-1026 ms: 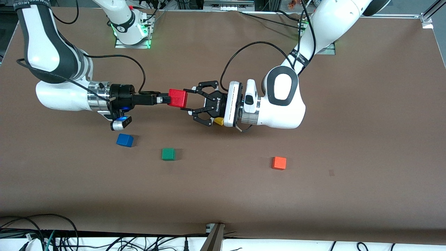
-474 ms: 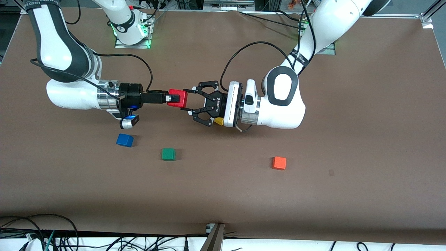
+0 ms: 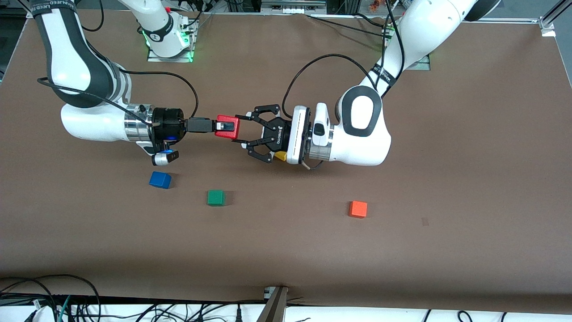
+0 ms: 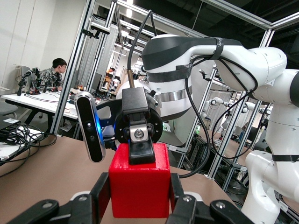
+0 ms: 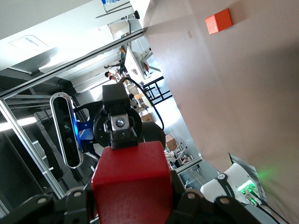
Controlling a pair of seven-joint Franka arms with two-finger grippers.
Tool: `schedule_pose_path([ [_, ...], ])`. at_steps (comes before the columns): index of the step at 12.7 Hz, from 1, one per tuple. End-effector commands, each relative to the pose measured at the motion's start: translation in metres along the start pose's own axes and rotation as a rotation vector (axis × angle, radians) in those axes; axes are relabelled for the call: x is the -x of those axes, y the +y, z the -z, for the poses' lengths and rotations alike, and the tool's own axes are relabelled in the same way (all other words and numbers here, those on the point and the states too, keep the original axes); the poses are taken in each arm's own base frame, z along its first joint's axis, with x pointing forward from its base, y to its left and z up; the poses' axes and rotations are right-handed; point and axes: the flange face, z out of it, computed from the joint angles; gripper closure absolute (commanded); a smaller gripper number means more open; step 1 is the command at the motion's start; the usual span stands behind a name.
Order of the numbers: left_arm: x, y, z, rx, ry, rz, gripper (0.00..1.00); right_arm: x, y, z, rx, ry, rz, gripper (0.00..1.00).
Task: Pass red block to right arm, stack on blue
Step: 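Open the left gripper and draw it back from the red cube, then carry the red cube over the blue cube with the right gripper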
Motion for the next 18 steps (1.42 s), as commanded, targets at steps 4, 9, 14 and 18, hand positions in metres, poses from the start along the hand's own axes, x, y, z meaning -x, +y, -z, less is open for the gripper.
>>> schedule_pose_path([
  [4,-0.011,-0.003,0.003,-0.006,0.034,-0.005,0.0,0.001,0.002,0.002,-0.015,0.003,-0.013,0.86],
  [9,-0.016,-0.014,0.035,-0.002,0.033,-0.037,0.0,0.001,-0.002,0.006,0.039,0.007,0.02,0.86],
  [14,-0.024,-0.044,0.137,-0.024,-0.075,-0.109,0.0,-0.002,0.012,0.02,0.403,0.01,0.155,0.86],
  [18,-0.027,-0.05,0.236,0.0,-0.227,-0.159,0.0,-0.017,0.045,0.032,0.715,0.019,0.23,0.88],
])
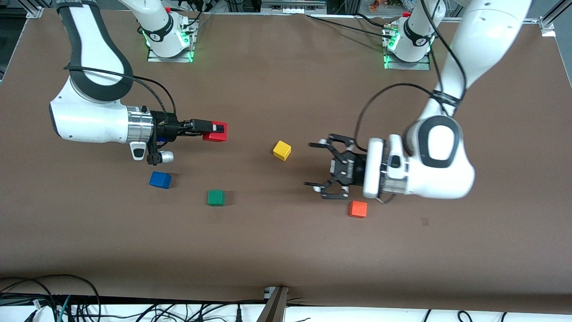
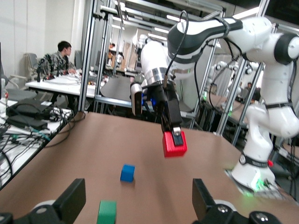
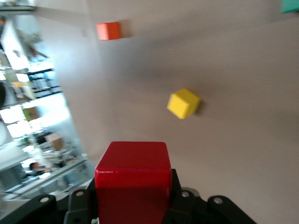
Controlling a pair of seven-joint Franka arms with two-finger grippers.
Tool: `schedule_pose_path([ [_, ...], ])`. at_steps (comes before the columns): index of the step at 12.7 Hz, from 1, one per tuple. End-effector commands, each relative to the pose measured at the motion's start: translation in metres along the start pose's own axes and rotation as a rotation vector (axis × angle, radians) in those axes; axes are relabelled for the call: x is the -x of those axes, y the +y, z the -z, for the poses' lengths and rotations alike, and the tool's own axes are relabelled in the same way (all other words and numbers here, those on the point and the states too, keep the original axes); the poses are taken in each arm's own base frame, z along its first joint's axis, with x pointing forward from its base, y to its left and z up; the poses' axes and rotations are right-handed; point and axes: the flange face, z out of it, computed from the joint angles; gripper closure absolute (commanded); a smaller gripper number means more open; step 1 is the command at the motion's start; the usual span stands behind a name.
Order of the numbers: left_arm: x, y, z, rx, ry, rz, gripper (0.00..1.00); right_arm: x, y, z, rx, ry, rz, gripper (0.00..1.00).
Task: Pass red block to right arm, stack on blue
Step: 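Carry the red cube over the blue cube with the right gripper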
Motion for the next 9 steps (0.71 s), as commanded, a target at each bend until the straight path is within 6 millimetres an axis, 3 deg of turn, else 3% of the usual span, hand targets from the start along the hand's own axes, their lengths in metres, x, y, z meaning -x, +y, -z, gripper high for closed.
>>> schedule_pose_path([
  [1,0.001,0.005,0.059,0.03,-0.094,-0.042,0.0,-0.011,0.024,-0.005,0.214,0.012,0.059,0.9],
  [5,0.032,0.015,0.142,0.066,-0.321,-0.035,0.0,-0.033,0.073,-0.008,0.598,0.022,0.188,0.91],
  [7,0.024,0.028,0.175,0.055,-0.476,-0.045,0.0,-0.048,0.106,0.002,0.738,0.047,0.207,0.91],
  [9,-0.002,0.051,0.221,-0.025,-0.698,0.032,0.0,-0.06,0.126,0.011,0.814,0.087,0.232,0.91],
])
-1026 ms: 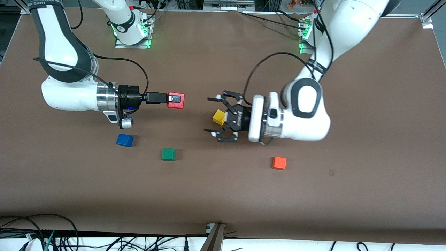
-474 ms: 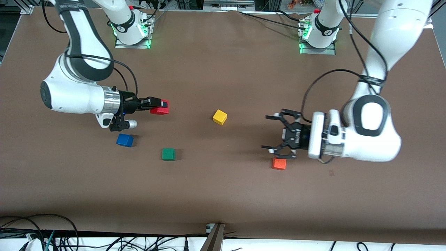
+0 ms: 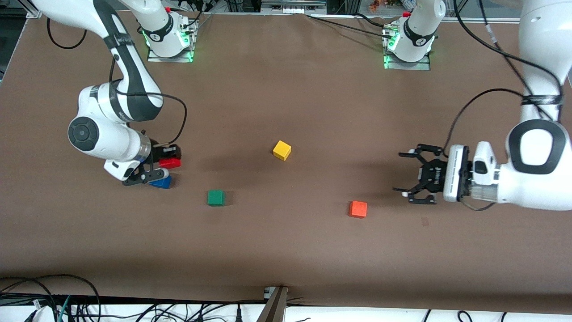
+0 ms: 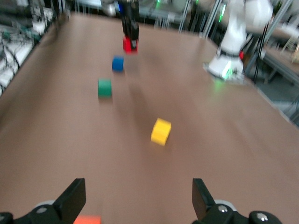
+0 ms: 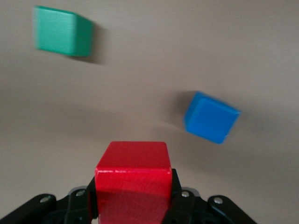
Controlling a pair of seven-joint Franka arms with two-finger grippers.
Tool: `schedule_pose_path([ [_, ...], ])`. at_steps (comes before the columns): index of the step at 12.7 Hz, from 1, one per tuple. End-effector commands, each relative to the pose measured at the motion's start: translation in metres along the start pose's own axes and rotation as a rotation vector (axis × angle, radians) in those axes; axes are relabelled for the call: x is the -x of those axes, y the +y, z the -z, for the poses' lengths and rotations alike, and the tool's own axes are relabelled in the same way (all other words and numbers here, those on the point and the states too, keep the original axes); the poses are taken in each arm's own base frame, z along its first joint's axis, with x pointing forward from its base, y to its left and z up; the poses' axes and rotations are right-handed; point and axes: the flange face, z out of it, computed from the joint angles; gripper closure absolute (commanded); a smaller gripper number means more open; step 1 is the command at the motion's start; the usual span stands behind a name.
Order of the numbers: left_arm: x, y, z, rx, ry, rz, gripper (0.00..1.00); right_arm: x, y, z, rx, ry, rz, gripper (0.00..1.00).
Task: Pass red block to right arm, stack on blue
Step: 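Carry the red cube over the blue cube with the right gripper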
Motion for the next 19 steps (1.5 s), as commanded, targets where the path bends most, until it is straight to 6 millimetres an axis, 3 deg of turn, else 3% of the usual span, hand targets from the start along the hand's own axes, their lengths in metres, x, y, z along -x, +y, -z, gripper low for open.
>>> schedule_pose_path([
  [1,-0.022,0.044,0.07,-0.076,-0.291,0.124,0.0,-0.01,0.033,-0.003,0.085,0.074,-0.009,0.91],
  [3,-0.033,0.073,0.117,-0.183,-0.493,0.241,0.0,-0.017,0.045,-0.021,0.09,0.093,-0.024,0.91],
  [4,-0.029,0.081,0.135,-0.223,-0.552,0.297,0.0,-0.019,0.049,-0.029,0.091,0.098,-0.028,0.91],
  [7,-0.016,0.097,0.162,-0.292,-0.639,0.449,0.0,-0.019,0.051,-0.047,0.089,0.083,-0.029,0.91],
  [11,-0.043,0.124,0.185,-0.419,-0.765,0.606,0.0,-0.018,0.057,-0.054,0.089,0.072,-0.038,0.9],
  [16,-0.054,0.137,0.185,-0.477,-0.719,0.865,0.0,-0.016,0.057,-0.062,0.087,0.055,-0.038,0.82],
  [17,-0.057,0.14,0.187,-0.519,-0.698,0.946,0.0,-0.016,0.058,-0.063,0.088,0.052,-0.04,0.46],
  [18,-0.061,0.141,0.187,-0.564,-0.675,1.037,0.0,-0.016,0.059,-0.067,0.086,0.046,-0.042,0.0],
  [19,-0.066,0.144,0.189,-0.599,-0.656,1.097,0.0,-0.015,0.063,-0.067,0.085,0.046,-0.049,0.0],
])
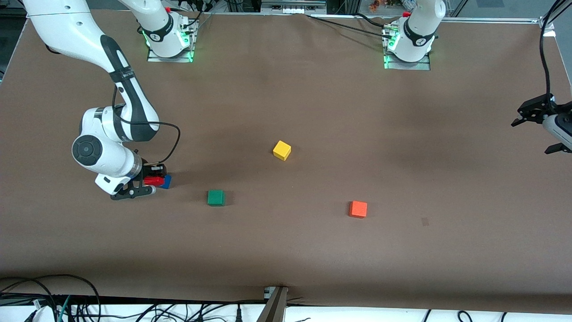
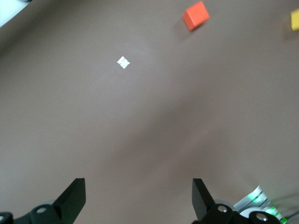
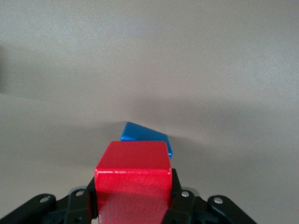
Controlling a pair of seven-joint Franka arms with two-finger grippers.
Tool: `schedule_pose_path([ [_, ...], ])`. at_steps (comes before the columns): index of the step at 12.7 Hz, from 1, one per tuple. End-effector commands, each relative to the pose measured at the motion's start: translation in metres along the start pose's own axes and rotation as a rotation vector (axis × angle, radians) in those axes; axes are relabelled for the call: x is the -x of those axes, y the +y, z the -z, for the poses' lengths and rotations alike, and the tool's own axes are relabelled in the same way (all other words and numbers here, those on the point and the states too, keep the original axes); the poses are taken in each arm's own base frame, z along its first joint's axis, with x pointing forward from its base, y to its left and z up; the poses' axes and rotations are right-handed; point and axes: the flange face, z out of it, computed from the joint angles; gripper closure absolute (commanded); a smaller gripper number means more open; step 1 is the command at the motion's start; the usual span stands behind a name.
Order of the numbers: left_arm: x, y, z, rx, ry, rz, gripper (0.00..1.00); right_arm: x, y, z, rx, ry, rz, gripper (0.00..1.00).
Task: Pass red block to right arm, stack on blue
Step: 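Lower the red cube onto the blue cube and open the right gripper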
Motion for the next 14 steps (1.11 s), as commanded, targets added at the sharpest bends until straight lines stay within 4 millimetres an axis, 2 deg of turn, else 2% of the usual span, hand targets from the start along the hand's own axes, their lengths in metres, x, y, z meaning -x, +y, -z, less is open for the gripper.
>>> schedule_pose_path([
  [1,0.007,0.012,0.013,-0.023,-0.001,0.165,0.0,0.002,0.008,-0.003,0.009,-0.006,-0.011,0.0],
  [3,0.015,0.013,0.025,-0.039,0.014,0.174,0.0,0.0,0.008,0.01,0.01,0.012,-0.013,0.0],
  [4,0.013,0.019,0.031,-0.045,0.023,0.17,0.0,0.0,0.008,0.023,0.011,0.025,-0.011,0.0],
  [5,0.008,0.026,0.032,-0.047,0.026,0.165,0.0,0.001,0.008,0.045,0.013,0.03,-0.013,0.0],
  [7,-0.008,0.051,0.035,-0.034,0.039,0.166,0.0,0.001,0.01,0.107,0.015,0.026,-0.013,0.0],
  [9,-0.017,0.079,0.048,-0.052,0.057,0.182,0.0,-0.003,0.009,0.173,0.015,0.001,-0.013,0.0],
  [10,-0.019,0.085,0.049,-0.053,0.059,0.197,0.0,0.0,0.012,0.199,0.007,-0.035,-0.02,0.0],
  [12,-0.018,0.088,0.048,-0.042,0.049,0.206,0.0,0.014,0.011,0.277,0.001,-0.023,-0.027,0.0],
  [14,-0.009,0.093,0.052,-0.048,0.041,0.217,0.0,0.024,0.025,0.319,0.005,-0.022,-0.045,0.0],
])
